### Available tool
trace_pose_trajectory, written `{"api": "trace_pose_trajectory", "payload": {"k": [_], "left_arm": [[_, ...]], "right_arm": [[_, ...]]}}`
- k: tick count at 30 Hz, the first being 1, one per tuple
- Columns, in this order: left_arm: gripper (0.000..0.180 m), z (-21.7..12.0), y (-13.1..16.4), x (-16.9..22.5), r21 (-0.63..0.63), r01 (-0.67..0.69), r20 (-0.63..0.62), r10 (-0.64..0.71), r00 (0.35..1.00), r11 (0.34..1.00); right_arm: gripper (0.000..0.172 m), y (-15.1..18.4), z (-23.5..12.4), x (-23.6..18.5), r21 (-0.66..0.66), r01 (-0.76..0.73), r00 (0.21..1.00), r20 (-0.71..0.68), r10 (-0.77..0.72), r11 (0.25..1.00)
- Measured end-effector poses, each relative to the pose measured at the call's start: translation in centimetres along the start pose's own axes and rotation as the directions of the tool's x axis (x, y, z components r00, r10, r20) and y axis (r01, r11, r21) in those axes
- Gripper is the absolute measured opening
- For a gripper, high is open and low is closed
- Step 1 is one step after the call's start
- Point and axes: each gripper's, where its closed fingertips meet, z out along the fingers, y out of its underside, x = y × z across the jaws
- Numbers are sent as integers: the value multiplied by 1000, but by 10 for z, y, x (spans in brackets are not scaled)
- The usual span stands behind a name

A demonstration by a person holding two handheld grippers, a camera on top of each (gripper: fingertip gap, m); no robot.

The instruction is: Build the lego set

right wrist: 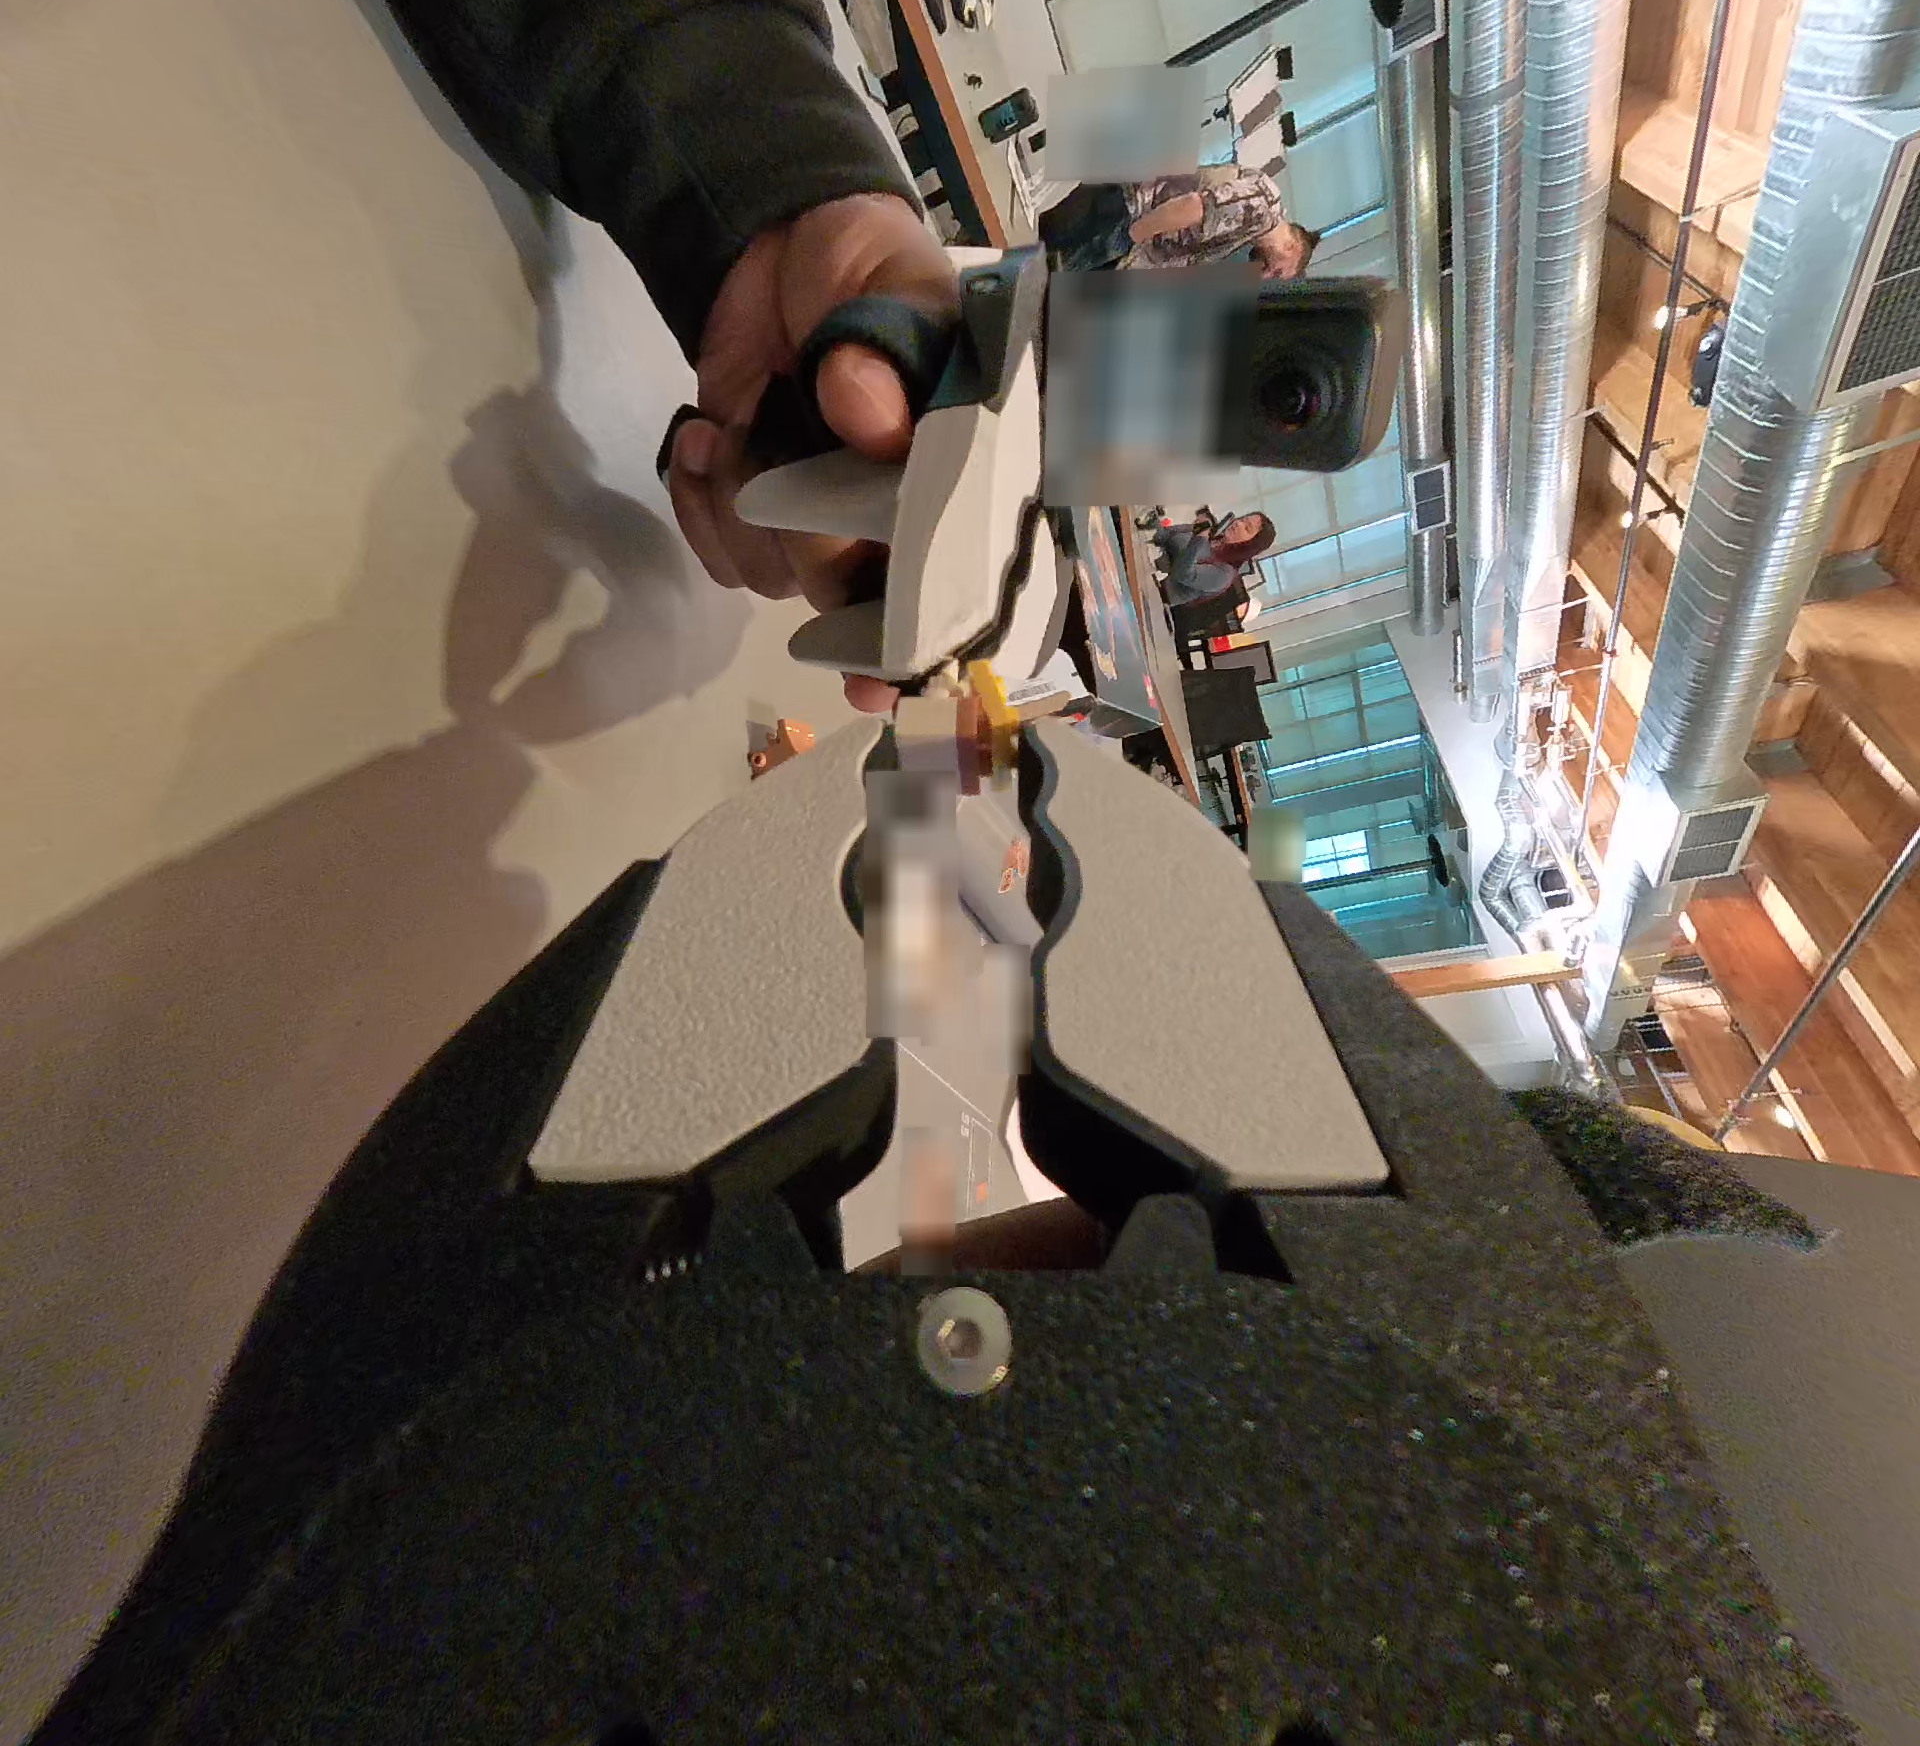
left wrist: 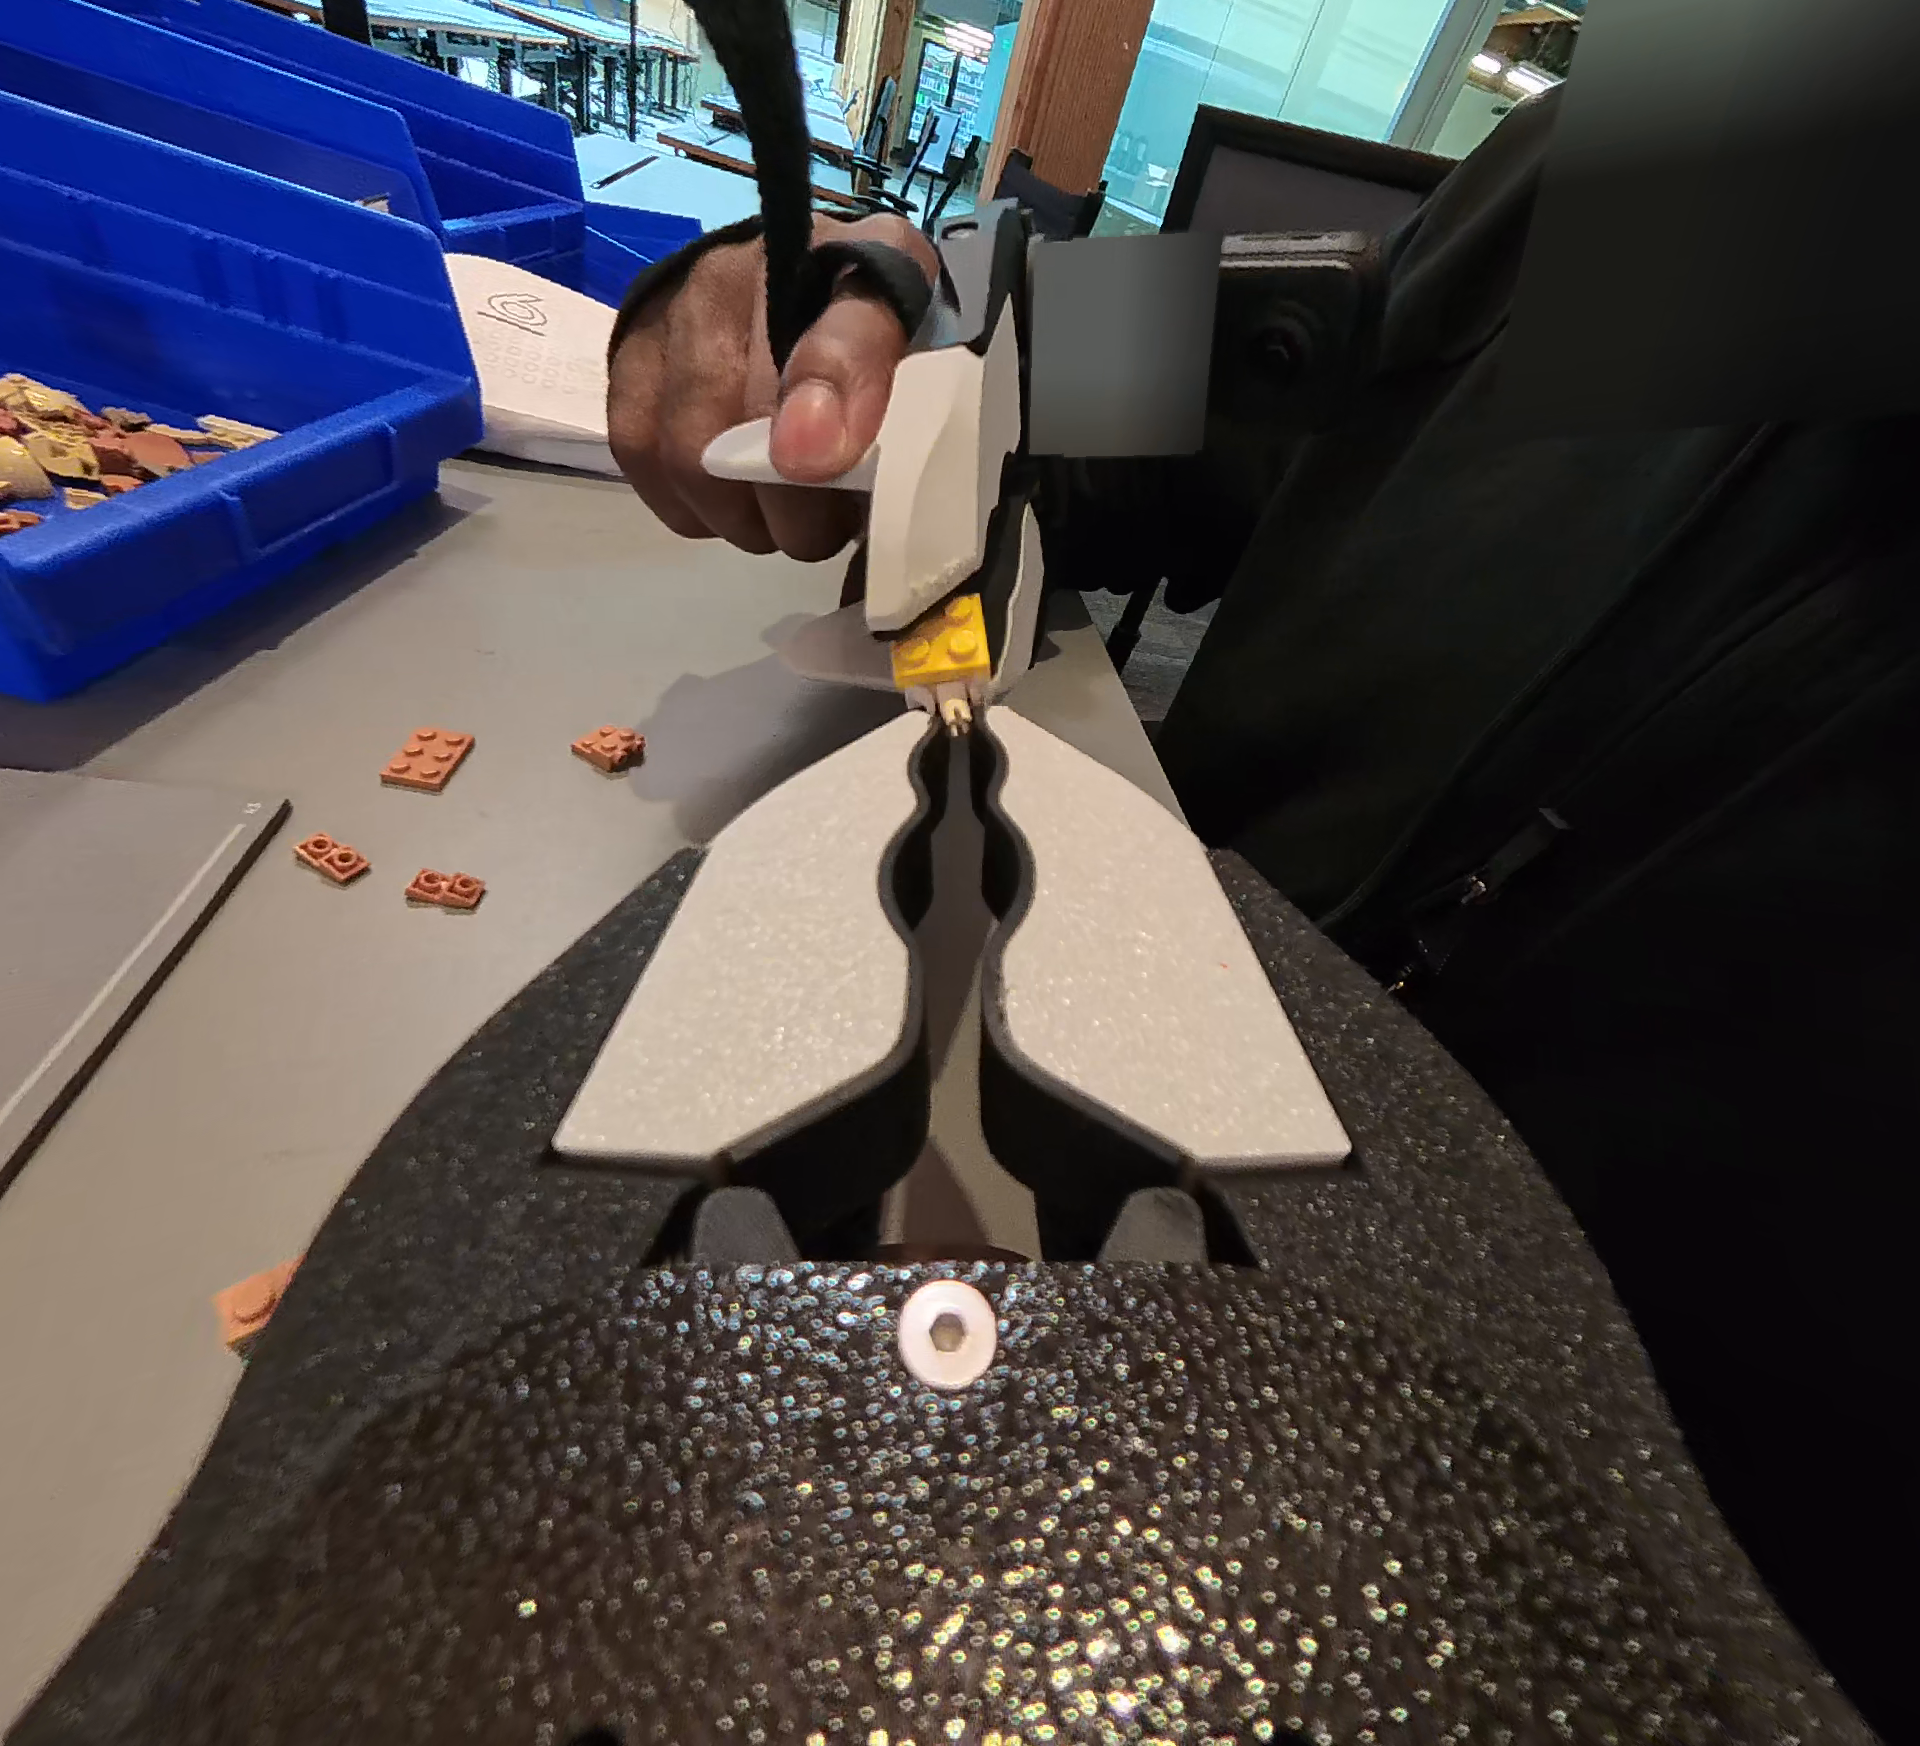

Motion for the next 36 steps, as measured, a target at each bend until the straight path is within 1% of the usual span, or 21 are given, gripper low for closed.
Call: {"api": "trace_pose_trajectory", "payload": {"k": [8,18,24,30,31,32,33,36], "left_arm": [[3,-1,-1,0,29,35,-22,-34,999,999],[3,-2,-3,3,76,85,-93,-78,993,993],[3,-4,-5,2,106,142,-125,-129,984,984],[4,-6,-10,-5,153,223,-113,-207,972,963],[8,-7,-11,-7,162,234,-99,-220,970,959],[18,-7,-12,-11,171,246,-75,-236,969,954],[24,-9,-12,-13,178,255,-56,-249,967,950],[34,-11,-19,-17,224,295,-20,-298,954,929]], "right_arm": [[21,0,0,2,5,3,1000,-28,-3,1000],[20,-3,0,4,26,-54,998,-20,54,998],[19,-1,1,5,15,-96,995,-21,96,995],[20,6,2,10,-12,-149,988,-52,148,989],[20,6,3,12,-13,-167,984,-58,166,986],[20,8,3,13,-17,-187,981,-63,186,982],[20,9,3,14,-25,-210,976,-67,208,977],[20,17,6,14,-64,-294,955,-64,290,954]]}}
